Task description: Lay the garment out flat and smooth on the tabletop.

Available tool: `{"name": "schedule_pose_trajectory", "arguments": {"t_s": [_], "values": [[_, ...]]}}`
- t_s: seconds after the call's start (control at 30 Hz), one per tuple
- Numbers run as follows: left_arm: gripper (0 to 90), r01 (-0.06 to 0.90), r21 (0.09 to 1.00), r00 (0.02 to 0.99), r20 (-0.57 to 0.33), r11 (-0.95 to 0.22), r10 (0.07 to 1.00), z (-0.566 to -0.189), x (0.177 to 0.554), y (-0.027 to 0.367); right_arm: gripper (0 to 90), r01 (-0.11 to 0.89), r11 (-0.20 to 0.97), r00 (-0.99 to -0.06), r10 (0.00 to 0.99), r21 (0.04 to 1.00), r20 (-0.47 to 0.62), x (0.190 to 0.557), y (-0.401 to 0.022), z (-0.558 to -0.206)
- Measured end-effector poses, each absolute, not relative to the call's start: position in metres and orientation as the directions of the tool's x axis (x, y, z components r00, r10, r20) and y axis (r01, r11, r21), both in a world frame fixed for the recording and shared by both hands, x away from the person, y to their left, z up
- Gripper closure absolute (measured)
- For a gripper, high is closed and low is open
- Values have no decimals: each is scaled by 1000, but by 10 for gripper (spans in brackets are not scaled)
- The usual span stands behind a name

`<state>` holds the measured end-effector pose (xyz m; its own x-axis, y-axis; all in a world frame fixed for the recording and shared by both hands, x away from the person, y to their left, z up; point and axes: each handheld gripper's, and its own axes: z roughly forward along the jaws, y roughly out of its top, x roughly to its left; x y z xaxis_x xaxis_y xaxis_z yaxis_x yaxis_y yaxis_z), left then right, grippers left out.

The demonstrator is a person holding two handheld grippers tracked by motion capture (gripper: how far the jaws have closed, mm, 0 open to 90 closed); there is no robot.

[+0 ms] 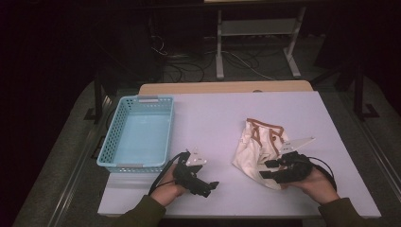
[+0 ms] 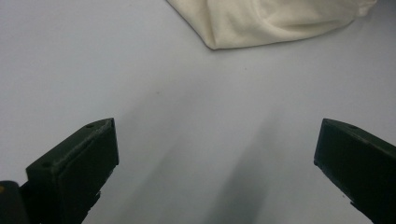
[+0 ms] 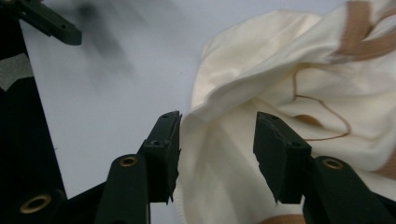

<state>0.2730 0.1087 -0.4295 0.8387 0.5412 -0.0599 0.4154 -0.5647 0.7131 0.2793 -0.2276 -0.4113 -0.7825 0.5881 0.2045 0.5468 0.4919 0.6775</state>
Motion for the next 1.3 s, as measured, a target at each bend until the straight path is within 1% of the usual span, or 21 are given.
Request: {"name": "schedule_pose_trajectory", "arguments": {"t_s": [0.1,0.47,0.63,0.73,0.83,1.13,1.3], "values": [[0,417,717,837,-63,-558,544,-430,273,109,469,547,479,-772,606,687,192,281,-234,-409],[0,417,715,837,-62,-561,543,-430,272,108,452,585,427,-715,673,689,190,293,-253,-412],[0,416,713,839,-62,-564,541,-430,273,108,440,624,386,-663,721,680,200,305,-265,-418],[0,418,714,836,-61,-561,545,-430,273,108,434,629,371,-649,735,684,198,310,-269,-420],[0,419,714,836,-62,-561,546,-430,273,109,427,635,354,-637,743,686,206,314,-271,-422],[0,418,713,836,-61,-562,545,-430,273,109,402,636,374,-647,735,675,202,323,-267,-430],[0,415,710,841,-61,-569,537,-431,272,107,384,640,365,-642,737,676,209,325,-268,-432]]}}
